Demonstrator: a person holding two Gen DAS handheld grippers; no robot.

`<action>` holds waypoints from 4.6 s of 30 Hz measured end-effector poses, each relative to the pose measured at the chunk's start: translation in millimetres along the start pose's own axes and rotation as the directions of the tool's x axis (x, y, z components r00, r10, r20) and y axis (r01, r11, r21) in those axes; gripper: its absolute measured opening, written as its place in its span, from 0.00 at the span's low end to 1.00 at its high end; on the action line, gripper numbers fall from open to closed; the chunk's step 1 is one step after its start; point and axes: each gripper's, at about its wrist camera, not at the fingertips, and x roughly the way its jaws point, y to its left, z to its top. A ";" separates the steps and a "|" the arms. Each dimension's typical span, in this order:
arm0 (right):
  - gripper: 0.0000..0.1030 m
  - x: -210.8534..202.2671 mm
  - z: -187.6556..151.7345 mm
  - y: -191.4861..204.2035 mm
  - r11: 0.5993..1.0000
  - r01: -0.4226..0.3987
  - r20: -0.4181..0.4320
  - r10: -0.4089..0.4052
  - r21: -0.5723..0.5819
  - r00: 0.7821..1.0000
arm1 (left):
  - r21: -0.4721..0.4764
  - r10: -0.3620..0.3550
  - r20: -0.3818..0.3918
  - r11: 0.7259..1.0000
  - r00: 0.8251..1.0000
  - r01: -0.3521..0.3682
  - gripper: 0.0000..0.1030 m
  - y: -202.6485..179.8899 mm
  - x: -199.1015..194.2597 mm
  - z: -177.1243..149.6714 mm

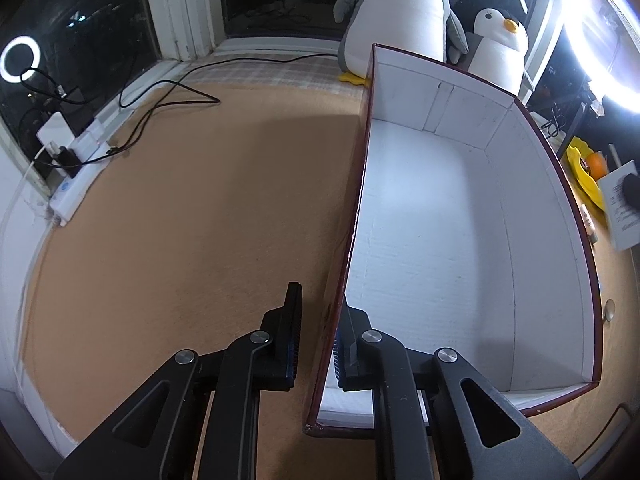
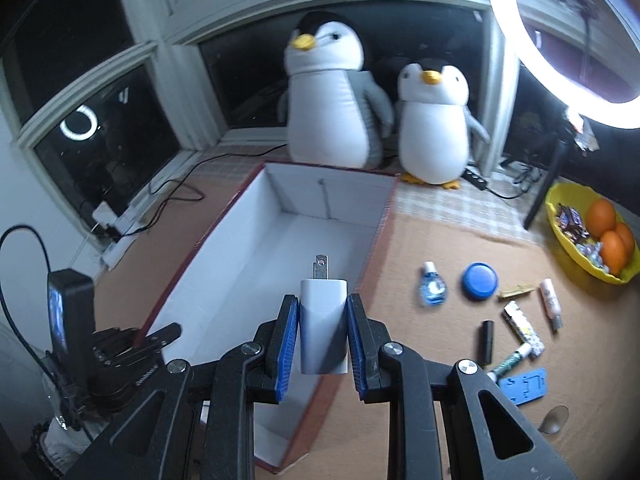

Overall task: Organize rigid objects
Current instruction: 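Release the plug into the box with the right gripper while the left holds the wall, then move the right tool to the pink-white lotion bottle and grasp it, then carry the lotion bottle into the box and release it beside the plug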

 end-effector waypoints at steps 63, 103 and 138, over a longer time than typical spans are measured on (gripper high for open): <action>0.53 41.2 -47.5 -279.4 0.932 0.303 -0.140 -0.279 0.200 0.950 | 0.150 0.176 -0.112 0.976 0.978 -0.158 0.12 -23.7 10.6 5.2; 0.17 8.8 -18.1 -190.6 0.982 0.153 -0.044 -0.149 0.112 0.988 | 0.087 0.079 -0.099 0.994 0.992 -0.070 0.13 -10.0 9.4 3.8; 0.17 49.6 -36.2 44.3 0.984 -0.045 -0.131 0.022 -0.174 0.991 | 0.035 -0.074 -0.039 0.997 0.996 0.075 0.13 9.3 2.4 7.5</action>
